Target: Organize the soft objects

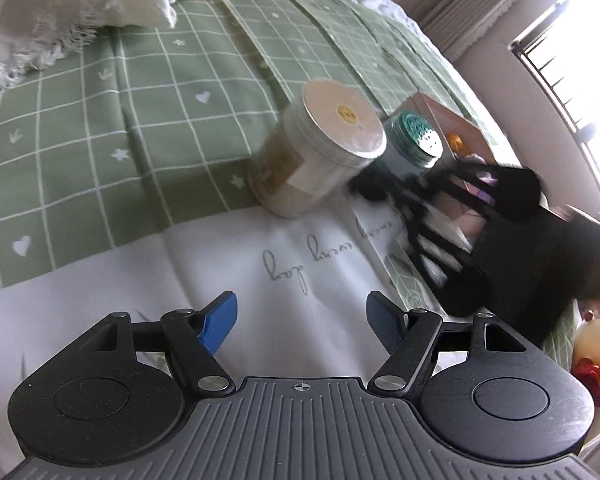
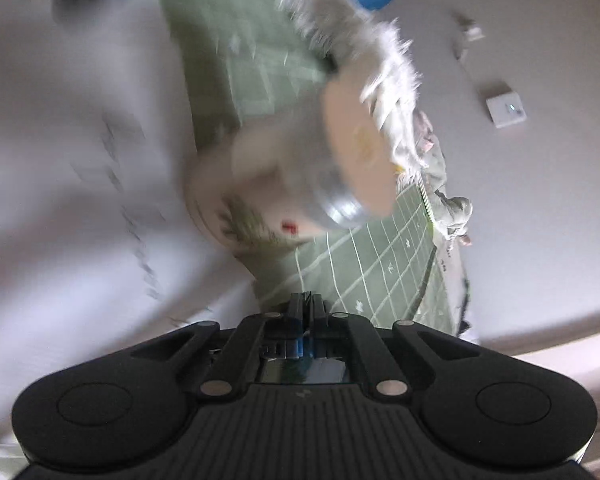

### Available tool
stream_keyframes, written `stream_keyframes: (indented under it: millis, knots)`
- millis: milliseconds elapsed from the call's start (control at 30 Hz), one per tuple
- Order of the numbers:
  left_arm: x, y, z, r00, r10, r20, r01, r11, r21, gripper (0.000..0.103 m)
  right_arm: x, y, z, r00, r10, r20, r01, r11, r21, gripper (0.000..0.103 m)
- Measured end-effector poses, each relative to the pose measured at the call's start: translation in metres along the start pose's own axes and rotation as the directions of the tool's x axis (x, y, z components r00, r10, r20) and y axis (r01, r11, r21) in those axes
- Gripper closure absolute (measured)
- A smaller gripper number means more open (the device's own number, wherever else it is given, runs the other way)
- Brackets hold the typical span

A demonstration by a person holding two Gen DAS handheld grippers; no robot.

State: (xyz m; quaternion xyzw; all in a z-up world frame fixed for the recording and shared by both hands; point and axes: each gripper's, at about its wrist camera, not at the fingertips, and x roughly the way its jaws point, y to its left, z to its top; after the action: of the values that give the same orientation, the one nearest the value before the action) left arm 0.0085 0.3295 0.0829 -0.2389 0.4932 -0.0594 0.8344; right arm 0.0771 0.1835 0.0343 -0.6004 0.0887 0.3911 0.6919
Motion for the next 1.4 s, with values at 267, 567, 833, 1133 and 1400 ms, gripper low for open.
stream_keyframes:
  millis: [267, 567, 833, 1133, 1400]
  knots:
    - [0.01, -0.032, -0.001, 0.999, 0.046, -0.02, -0.046, 0.999, -0.003, 0.027, -0.116, 0.014, -0.002, 0.922, 0.361, 0.138, -0.384, 0.898, 0.216, 0.1]
    - [0.033, -0.073, -0.012, 0.988, 0.128, -0.083, -0.125, 0.991, 0.042, 0.027, -0.155, -0.012, -0.061, 0.922, 0.356, 0.15, -0.385, 0.814, 0.436, 0.061]
    - [0.063, -0.065, -0.026, 0.966, 0.158, -0.205, -0.188, 0.972, -0.138, 0.027, -0.129, -0.021, -0.124, 0.963, 0.268, 0.019, -0.201, 0.674, 0.711, 0.061]
    - [0.083, -0.106, -0.027, 0.961, 0.175, -0.214, -0.155, 0.982, 0.109, 0.028, -0.117, -0.015, -0.126, 0.978, 0.209, -0.009, -0.148, 0.719, 0.679, 0.058]
    - [0.083, -0.127, -0.04, 0.941, 0.293, -0.167, -0.208, 0.893, 0.398, 0.06, -0.093, -0.029, -0.122, 0.979, 0.202, 0.0, -0.145, 0.703, 0.697, 0.048]
